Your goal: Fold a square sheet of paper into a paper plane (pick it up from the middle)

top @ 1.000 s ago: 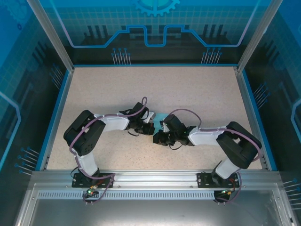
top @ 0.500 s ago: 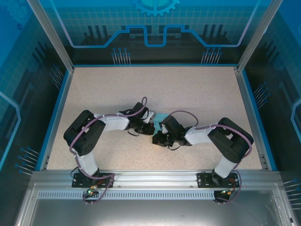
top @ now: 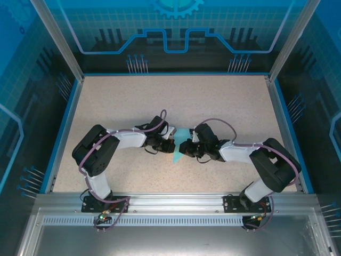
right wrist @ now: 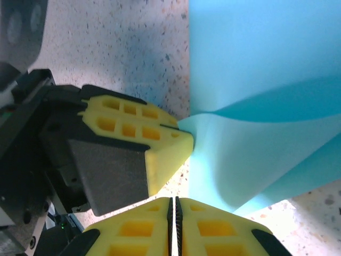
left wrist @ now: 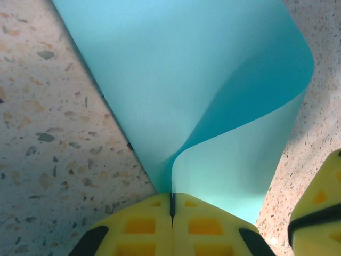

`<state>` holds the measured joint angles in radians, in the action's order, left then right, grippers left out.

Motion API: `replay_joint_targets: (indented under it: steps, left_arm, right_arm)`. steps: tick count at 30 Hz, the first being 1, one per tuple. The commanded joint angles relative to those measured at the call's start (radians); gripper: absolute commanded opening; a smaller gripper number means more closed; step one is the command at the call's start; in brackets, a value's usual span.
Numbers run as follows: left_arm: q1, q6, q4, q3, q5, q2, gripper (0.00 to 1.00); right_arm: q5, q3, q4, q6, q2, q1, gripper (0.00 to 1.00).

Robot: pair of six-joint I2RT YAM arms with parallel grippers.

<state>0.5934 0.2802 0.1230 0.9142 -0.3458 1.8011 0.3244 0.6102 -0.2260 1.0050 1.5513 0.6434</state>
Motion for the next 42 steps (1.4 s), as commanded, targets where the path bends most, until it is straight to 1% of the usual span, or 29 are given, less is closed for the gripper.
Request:
replay_joint_targets:
  steps: [1,5,9,17,22,27,31,37,42]
  left_arm:
    - [0.005,-0.028,0.03,0.004,0.007,0.055,0.0]
    - [0.006,-0.028,0.03,0.005,0.005,0.055,0.0]
    - [0.006,-0.029,0.036,0.005,0.006,0.057,0.0]
    - [0.005,-0.034,0.038,0.005,0.009,0.061,0.0]
    - [0.005,-0.036,0.041,0.006,0.007,0.06,0.0]
    - [0.006,-0.035,0.043,0.004,0.007,0.06,0.0]
    - [0.005,-0.038,0.046,0.005,0.006,0.06,0.0]
    - [0.006,-0.039,0.05,0.003,0.007,0.057,0.0]
    - [0.005,-0.039,0.046,0.0,0.008,0.057,0.0]
  right_arm:
    - [0.034,0.023,0.004,-0.029,0.03,-0.005,0.13]
    - [0.045,0.025,-0.003,-0.03,0.059,-0.005,0.13]
    - [0.031,0.025,0.026,-0.036,0.093,-0.006,0.13]
    - [-0.044,0.004,0.118,-0.046,0.113,-0.004,0.13]
    - [-0.015,0.016,0.102,-0.047,0.062,-0.012,0.13]
    - [0.035,0.041,0.055,-0.053,0.031,-0.05,0.14]
    - [0.067,0.07,0.04,-0.069,0.079,-0.068,0.14]
    - [0.022,0.066,0.061,-0.073,0.155,-0.082,0.13]
    - [0.003,0.044,0.066,-0.078,0.183,-0.083,0.13]
